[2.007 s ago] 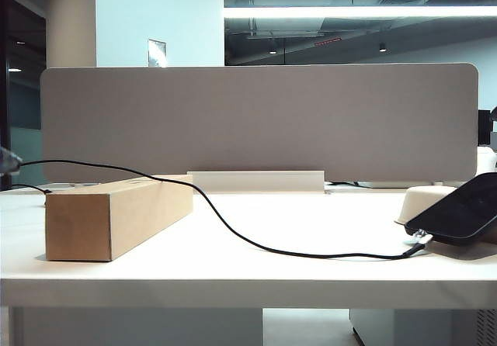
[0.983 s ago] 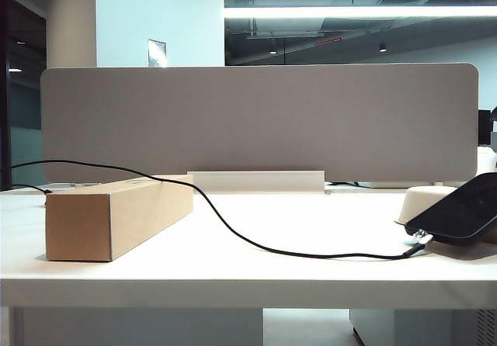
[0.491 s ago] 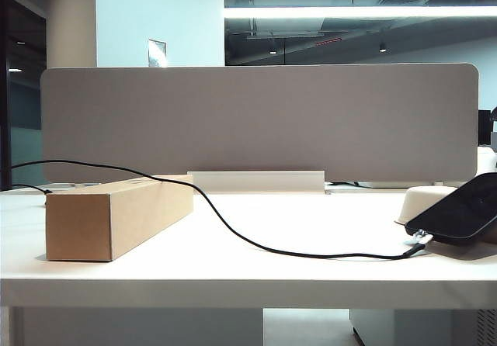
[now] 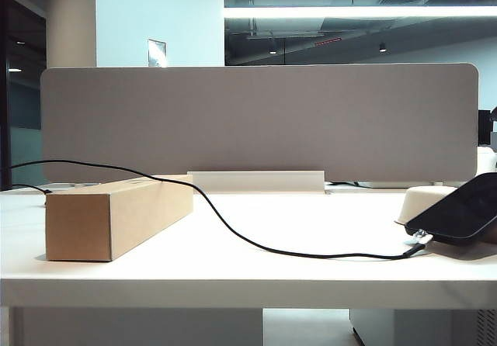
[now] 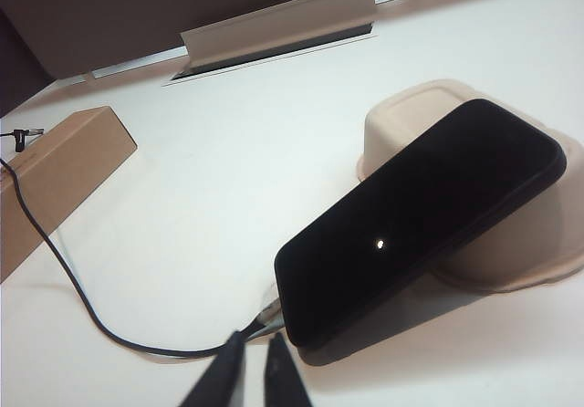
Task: Pick up the charging cable and the phone, plug the charging cable into the charging port on the phone, and finally place them back on the table.
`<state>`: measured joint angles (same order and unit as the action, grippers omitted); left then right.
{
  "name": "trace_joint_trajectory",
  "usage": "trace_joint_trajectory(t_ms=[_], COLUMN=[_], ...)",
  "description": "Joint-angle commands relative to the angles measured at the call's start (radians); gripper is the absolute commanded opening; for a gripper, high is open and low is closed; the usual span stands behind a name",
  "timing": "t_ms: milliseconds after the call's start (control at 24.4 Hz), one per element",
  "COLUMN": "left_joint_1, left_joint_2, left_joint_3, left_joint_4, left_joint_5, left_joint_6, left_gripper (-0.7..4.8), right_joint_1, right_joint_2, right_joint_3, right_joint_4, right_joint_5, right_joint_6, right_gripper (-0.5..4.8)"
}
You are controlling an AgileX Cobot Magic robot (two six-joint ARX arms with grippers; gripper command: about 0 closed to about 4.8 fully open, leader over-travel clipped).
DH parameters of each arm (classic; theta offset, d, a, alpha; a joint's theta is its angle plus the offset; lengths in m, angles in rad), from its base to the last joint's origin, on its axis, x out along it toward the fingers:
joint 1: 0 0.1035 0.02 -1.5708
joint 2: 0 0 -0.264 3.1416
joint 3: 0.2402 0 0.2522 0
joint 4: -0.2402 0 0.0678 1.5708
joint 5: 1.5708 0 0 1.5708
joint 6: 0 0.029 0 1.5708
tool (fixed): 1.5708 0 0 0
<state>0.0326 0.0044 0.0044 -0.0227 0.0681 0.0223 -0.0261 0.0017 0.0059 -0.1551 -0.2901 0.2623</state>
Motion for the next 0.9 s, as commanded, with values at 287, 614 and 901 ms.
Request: trace_joint_trajectory(t_ms=[287,614,901], left_joint_1=[-0.001,-0.001,-0.001], left_joint_2=[0.000,0.000,0.000], left_joint_3=[0.003,0.003,0.003], left_joint_4=[0.009,0.009,0.009], left_joint_5=[0.003,0.003,0.003], left_joint_6=[0.000,0.000,0.000], left_gripper=[-0.06,-0.06,-0.06], right_joint_1=[0.000,0.045,0.044], right_joint_2=[-0.002,-0.002,-0.002], right_joint_3=[-0.006,-0.006,-0.006], right_joint_4=[0.018,0.155,0.160], right_joint_5=[0.006,0.252,0.273], right_joint_6=[-0.093,-0.140,-0.162], right_gripper=[0.52,0.52,0.52])
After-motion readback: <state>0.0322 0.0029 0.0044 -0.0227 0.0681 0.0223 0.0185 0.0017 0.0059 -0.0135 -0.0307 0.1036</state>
